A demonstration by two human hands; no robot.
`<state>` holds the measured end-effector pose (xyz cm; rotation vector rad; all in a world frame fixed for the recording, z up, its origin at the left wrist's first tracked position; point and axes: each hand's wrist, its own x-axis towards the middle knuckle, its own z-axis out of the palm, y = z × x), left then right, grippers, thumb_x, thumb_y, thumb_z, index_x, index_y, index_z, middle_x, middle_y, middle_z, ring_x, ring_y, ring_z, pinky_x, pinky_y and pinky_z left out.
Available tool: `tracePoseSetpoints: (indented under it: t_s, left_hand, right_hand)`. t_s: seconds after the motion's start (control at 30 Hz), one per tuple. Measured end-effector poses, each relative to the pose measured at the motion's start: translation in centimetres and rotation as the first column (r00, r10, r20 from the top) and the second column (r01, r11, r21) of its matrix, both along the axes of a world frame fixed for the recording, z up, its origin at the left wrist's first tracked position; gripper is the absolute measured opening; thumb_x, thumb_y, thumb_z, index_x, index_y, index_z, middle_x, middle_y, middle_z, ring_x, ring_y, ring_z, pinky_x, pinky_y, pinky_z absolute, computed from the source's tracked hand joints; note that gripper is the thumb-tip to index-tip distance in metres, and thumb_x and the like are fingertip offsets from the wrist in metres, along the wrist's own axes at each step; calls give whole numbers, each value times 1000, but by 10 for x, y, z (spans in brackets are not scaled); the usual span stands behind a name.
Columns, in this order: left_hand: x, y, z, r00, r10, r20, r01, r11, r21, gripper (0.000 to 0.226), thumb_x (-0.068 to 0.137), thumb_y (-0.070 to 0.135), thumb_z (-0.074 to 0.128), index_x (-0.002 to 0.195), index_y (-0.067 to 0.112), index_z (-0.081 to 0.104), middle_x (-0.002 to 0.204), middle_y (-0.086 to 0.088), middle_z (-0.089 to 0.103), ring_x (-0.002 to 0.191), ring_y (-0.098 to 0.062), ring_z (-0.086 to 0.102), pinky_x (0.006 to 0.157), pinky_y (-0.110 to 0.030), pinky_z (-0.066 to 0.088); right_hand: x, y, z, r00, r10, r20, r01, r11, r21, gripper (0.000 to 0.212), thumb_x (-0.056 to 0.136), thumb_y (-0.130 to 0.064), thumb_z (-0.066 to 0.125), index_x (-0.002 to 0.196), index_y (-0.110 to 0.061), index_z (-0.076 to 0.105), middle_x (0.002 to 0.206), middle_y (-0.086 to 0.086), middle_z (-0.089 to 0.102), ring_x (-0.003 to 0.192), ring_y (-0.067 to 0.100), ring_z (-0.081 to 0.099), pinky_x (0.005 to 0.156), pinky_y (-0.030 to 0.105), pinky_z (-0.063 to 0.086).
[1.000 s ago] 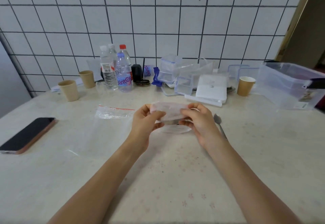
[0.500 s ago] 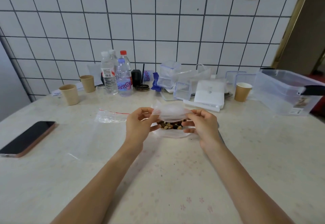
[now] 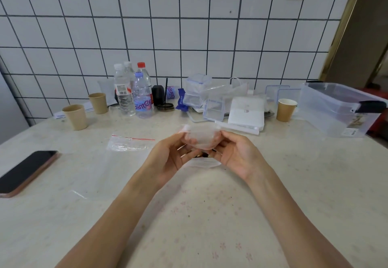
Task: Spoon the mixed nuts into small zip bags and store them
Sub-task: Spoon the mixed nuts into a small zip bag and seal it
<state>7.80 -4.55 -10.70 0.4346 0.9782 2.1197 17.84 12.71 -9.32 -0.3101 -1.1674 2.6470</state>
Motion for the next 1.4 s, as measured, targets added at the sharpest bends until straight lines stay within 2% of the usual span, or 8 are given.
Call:
tracePoseSetpoints:
  t_s: [0.33, 0.43, 0.57, 0.73, 0.87, 1.03, 1.2, 1.4]
  left_hand:
    - [4, -1, 3, 995, -54, 86, 52, 998, 23, 25, 77, 15, 57, 93, 1, 69, 114, -21, 68, 101, -34, 69, 85, -44, 60]
    - [7, -4, 5, 992, -31, -122, 23, 997, -73, 11, 77, 14, 69, 84, 9, 75, 111, -20, 66, 106, -32, 64, 101, -48, 56]
    - [12, 1, 0, 856, 275, -438, -406, 882, -239, 17, 84, 8, 79, 86, -4, 67, 100, -24, 73, 99, -33, 75, 80, -30, 62]
    - [15, 2, 2, 817, 412, -404, -526, 820, -225, 25, 86, 24, 83, 87, 6, 65, 78, -7, 73, 74, -14, 74, 66, -29, 61]
    - [17, 5, -2, 808, 434, -398, -544, 809, -223, 19, 89, 16, 80, 85, 8, 63, 81, -15, 73, 75, -21, 76, 68, -33, 63]
    - [20, 13, -8, 697, 452, -557, -644, 737, -207, 14, 90, -2, 67, 91, 11, 60, 89, -13, 68, 79, -28, 76, 68, -36, 65]
    - [11, 8, -8, 573, 473, -669, -756, 620, -209, 25, 92, 0, 67, 98, 21, 55, 103, -8, 57, 85, -36, 72, 65, -34, 65]
    - [8, 1, -5, 747, 482, -459, -633, 727, -267, 9, 91, 4, 76, 98, 7, 71, 103, -19, 71, 90, -29, 77, 74, -36, 65]
  right_hand:
    - [2, -2, 1, 999, 28, -21, -24, 990, 136, 8, 86, -17, 49, 81, -11, 51, 98, 18, 60, 87, 27, 61, 84, 41, 53]
    - [6, 4, -1, 997, 52, -59, -37, 971, 234, 25, 79, -16, 64, 102, -8, 56, 104, 18, 57, 92, 27, 59, 89, 43, 51]
    - [0, -6, -6, 989, -146, -8, 129, 841, 525, 23, 83, 1, 74, 69, -12, 61, 80, 12, 65, 84, 24, 67, 80, 38, 56]
    - [-8, -20, -14, 979, -205, -16, 189, 862, 470, 38, 85, -8, 77, 52, -23, 64, 75, 4, 69, 77, 19, 66, 64, 33, 57]
    - [-10, -22, -14, 970, -244, 12, 221, 900, 376, 19, 89, -5, 69, 76, -14, 79, 77, 8, 72, 71, 19, 67, 59, 35, 58]
    - [-15, -19, -20, 901, -428, 76, 363, 838, 408, 11, 91, -1, 63, 100, -6, 61, 63, 8, 70, 56, 21, 68, 52, 33, 58]
    - [-15, -12, -21, 909, -406, 99, 354, 875, 330, 14, 95, 5, 58, 106, -3, 59, 95, 25, 70, 70, 30, 76, 59, 39, 62]
    - [-7, 1, -18, 963, -260, 77, 259, 966, 29, 15, 97, 5, 58, 105, -1, 70, 94, 19, 79, 80, 28, 78, 67, 37, 65]
